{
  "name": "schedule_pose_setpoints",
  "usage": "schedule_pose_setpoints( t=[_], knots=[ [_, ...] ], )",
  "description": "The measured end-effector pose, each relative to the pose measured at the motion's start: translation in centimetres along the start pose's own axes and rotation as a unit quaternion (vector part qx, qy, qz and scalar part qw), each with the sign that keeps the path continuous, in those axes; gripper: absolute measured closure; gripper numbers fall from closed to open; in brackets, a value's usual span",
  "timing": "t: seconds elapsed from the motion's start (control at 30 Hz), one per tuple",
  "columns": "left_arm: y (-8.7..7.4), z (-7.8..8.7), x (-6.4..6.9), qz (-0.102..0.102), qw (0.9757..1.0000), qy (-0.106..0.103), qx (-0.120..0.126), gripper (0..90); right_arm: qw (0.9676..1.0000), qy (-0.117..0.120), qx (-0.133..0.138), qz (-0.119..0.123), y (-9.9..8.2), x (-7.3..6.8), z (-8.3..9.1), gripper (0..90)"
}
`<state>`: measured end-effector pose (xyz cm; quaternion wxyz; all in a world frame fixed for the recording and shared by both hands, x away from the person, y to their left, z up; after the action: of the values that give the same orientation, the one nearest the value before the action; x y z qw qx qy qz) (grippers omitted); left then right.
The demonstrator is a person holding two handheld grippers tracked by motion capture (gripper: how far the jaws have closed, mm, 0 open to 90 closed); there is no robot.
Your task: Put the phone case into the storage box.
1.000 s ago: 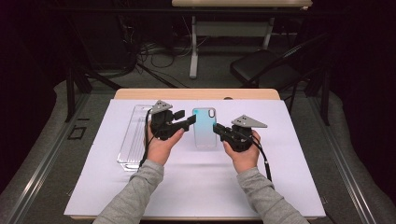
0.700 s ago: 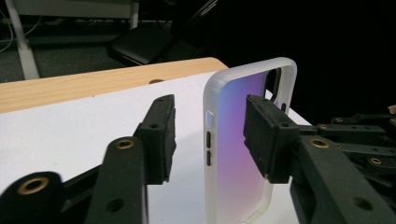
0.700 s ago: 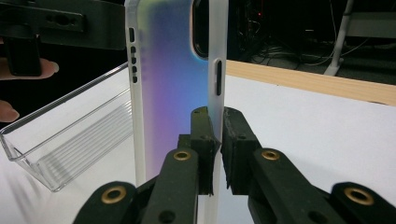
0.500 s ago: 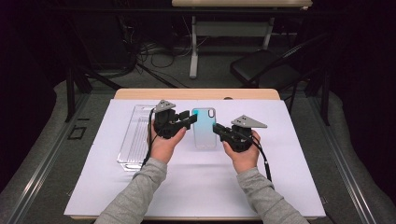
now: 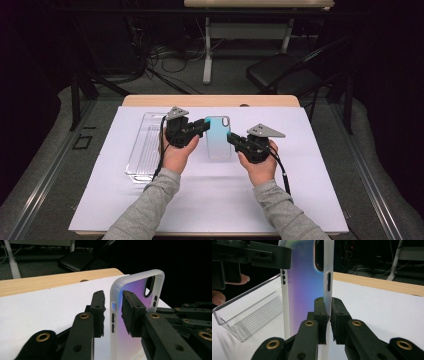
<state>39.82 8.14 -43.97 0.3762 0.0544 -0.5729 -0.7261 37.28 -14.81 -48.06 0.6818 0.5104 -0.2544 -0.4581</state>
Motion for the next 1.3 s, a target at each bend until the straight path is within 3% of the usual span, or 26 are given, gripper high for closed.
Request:
schedule_pose_setpoints(
  t=[0.67, 1.3],
  knots=[
    [-0.03, 0.16, -0.15, 0.0, 0.9998, -0.017, 0.004, 80.9, 1.0, 0.001, 0.003, -0.003, -0.01, 0.07, 0.0, 84.2],
    [-0.05, 0.44, -0.27, 0.002, 0.9998, -0.019, 0.004, 84.1, 1.0, 0.002, 0.002, -0.003, -0.03, 0.05, -0.01, 84.2]
  ],
)
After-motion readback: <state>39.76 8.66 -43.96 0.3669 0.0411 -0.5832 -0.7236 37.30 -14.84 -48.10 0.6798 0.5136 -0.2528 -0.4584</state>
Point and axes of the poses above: each handheld gripper's, and its own axes: z roughly backward along the jaws, y roughly out of its top, x roughly to its right, the point moved 1 cm from there along -z, roughly forward along the jaws, and after that the axes turned 10 degrees about -y, right-handed, at the moved point
